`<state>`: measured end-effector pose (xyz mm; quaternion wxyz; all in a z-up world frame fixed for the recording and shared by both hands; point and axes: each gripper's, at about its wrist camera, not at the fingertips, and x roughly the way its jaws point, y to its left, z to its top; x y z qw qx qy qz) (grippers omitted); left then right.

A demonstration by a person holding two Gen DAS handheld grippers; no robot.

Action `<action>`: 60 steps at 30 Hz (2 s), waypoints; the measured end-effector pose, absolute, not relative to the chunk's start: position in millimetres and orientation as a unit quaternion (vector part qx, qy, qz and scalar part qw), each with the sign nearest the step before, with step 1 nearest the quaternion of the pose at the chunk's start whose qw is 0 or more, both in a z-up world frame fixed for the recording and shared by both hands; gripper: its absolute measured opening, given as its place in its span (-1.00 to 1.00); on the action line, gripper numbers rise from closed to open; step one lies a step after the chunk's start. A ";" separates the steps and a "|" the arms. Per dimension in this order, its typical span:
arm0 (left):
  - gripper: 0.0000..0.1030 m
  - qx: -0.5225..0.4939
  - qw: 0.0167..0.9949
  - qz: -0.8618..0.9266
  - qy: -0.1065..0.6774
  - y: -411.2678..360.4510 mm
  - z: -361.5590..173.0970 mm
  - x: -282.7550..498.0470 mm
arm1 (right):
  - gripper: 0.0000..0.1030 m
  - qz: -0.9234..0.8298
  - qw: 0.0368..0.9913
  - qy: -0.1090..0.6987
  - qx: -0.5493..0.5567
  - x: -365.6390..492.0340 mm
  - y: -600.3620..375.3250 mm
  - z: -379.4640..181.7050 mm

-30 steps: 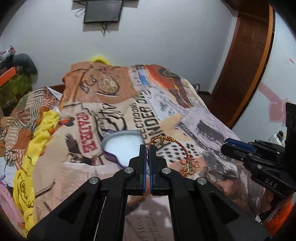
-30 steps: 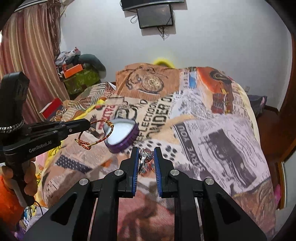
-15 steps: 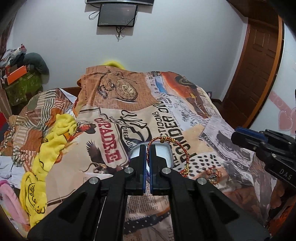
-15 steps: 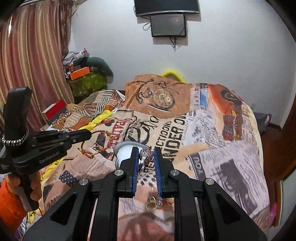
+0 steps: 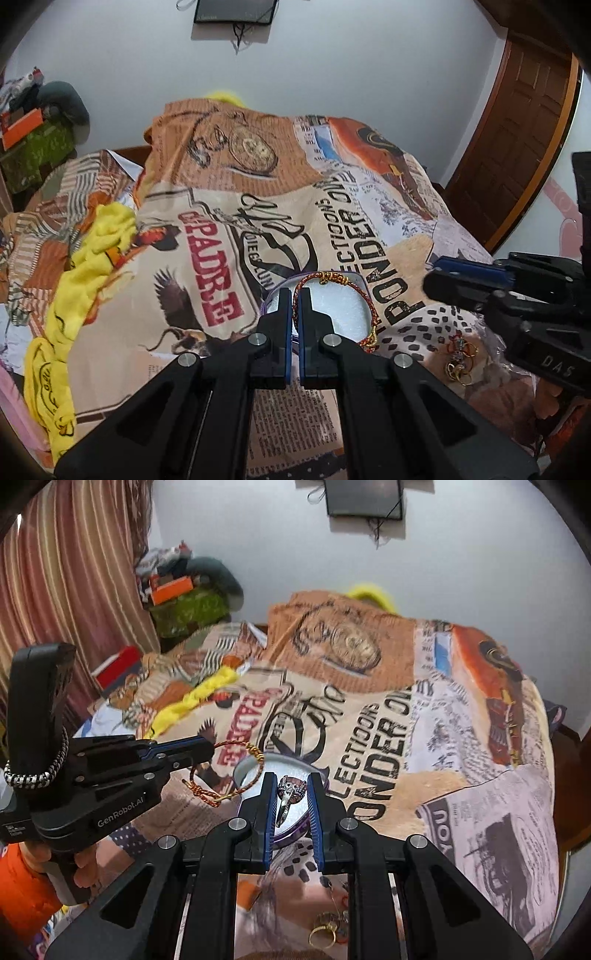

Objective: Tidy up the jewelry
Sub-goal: 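Carry the bracelet with the left tool while the right tool carries the ring over the tin, then open the left tool over the tin while the right tool releases the ring into it, then move both tools back from the tin to the jewelry pile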

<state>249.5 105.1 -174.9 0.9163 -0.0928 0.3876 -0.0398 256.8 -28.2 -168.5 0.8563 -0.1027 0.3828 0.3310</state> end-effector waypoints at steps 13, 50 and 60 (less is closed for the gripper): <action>-0.98 -0.082 0.902 -0.058 0.421 100.9 -204.3 277.2 | -0.71 0.344 0.824 0.429 -0.140 278.5 -7.3 -198.5; -0.48 -0.068 0.915 -0.021 0.397 116.2 -164.9 238.4 | -0.20 0.330 0.824 0.425 -0.177 268.5 0.2 -190.2; -0.22 -0.050 0.923 -0.022 0.380 93.1 -139.3 217.2 | -0.20 0.317 0.852 0.390 -0.147 249.4 -34.0 -157.7</action>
